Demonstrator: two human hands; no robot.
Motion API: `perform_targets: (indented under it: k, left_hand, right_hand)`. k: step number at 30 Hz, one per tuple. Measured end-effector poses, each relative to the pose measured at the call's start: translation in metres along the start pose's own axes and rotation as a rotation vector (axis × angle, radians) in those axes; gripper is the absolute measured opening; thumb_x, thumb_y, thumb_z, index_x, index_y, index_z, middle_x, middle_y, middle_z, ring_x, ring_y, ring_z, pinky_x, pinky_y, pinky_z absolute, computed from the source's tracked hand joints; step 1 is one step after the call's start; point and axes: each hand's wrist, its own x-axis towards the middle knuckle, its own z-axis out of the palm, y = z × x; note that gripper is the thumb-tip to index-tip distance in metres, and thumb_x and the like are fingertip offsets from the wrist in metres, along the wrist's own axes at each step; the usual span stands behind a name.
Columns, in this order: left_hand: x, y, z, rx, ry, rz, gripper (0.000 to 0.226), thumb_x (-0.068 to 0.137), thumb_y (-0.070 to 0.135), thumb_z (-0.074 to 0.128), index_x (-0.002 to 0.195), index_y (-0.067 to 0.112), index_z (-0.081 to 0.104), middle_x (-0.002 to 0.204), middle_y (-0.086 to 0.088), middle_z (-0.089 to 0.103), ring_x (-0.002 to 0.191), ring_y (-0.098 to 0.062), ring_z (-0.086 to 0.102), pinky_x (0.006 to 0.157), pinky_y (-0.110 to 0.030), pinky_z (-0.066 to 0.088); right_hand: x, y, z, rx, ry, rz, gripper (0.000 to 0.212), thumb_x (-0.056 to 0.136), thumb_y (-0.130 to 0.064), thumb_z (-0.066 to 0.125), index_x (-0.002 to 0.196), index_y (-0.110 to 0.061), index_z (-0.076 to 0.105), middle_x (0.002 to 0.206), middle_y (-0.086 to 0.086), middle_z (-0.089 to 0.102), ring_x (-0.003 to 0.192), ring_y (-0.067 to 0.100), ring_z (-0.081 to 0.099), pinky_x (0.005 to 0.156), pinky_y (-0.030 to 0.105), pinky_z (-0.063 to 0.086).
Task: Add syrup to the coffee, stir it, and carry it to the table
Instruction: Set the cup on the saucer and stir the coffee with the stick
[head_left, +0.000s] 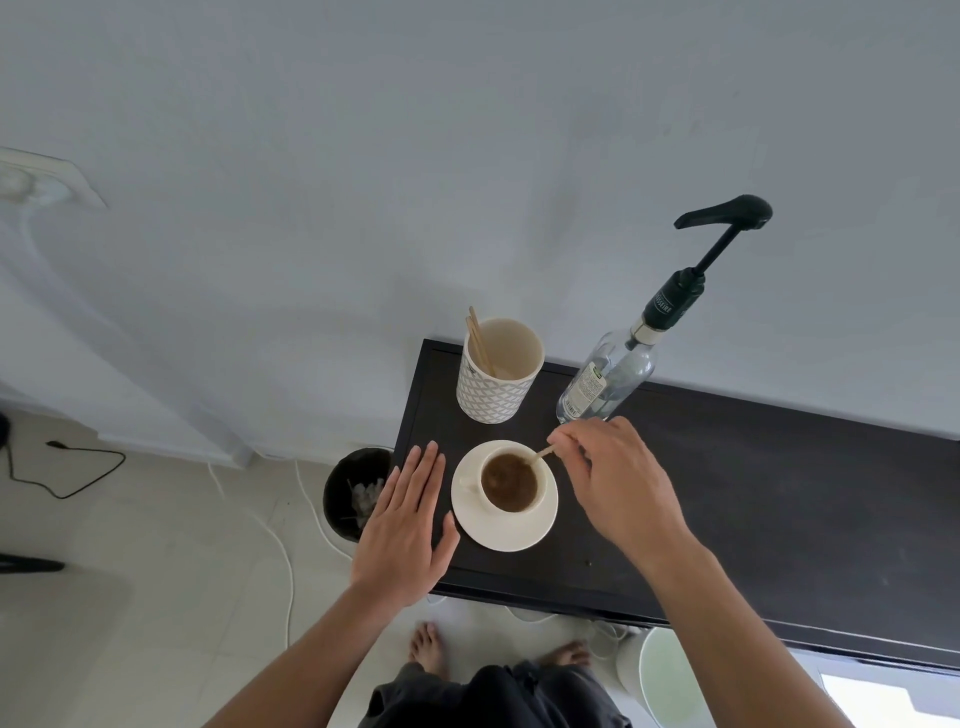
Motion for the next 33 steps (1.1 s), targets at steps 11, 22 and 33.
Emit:
perform_targets:
  k: [11,22,33]
  left_hand:
    - [0.001,-0.003,0.005,0.004,0.014,0.001,0.079,0.117,0.054,0.034,0.183,0.017,0.013,0.193,0.001,0.001,0.179,-0.019,0.0,0.144,-0.049,0.023]
    - [0.001,-0.003,0.008,0.004,0.03,0.005,0.08,0.116,0.052,0.036,0.183,0.017,0.012,0.193,0.001,0.0,0.179,-0.019,-0.001,0.144,-0.049,0.023]
    - [0.0,-0.002,0.006,-0.002,0.042,0.0,0.08,0.115,0.05,0.041,0.183,0.016,0.015,0.193,0.001,0.003,0.179,-0.019,0.001,0.143,-0.048,0.022]
  right_hand:
    - [0.0,-0.002,-0.001,0.034,-0.046,0.036,0.024,0.119,-0.035,0.058,0.112,-0.032,0.081,0.099,-0.018,0.071,0.101,0.01,0.058,0.08,0.033,0.052]
    - [0.007,0.0,-0.004,0.014,-0.032,0.048,0.023,0.118,-0.036,0.059,0.113,-0.032,0.081,0.104,-0.012,0.076,0.096,0.01,0.062,0.078,0.029,0.052]
    - [0.003,0.002,-0.009,0.028,-0.072,0.046,0.025,0.118,-0.035,0.059,0.112,-0.033,0.084,0.097,-0.012,0.074,0.092,0.008,0.062,0.076,0.022,0.05]
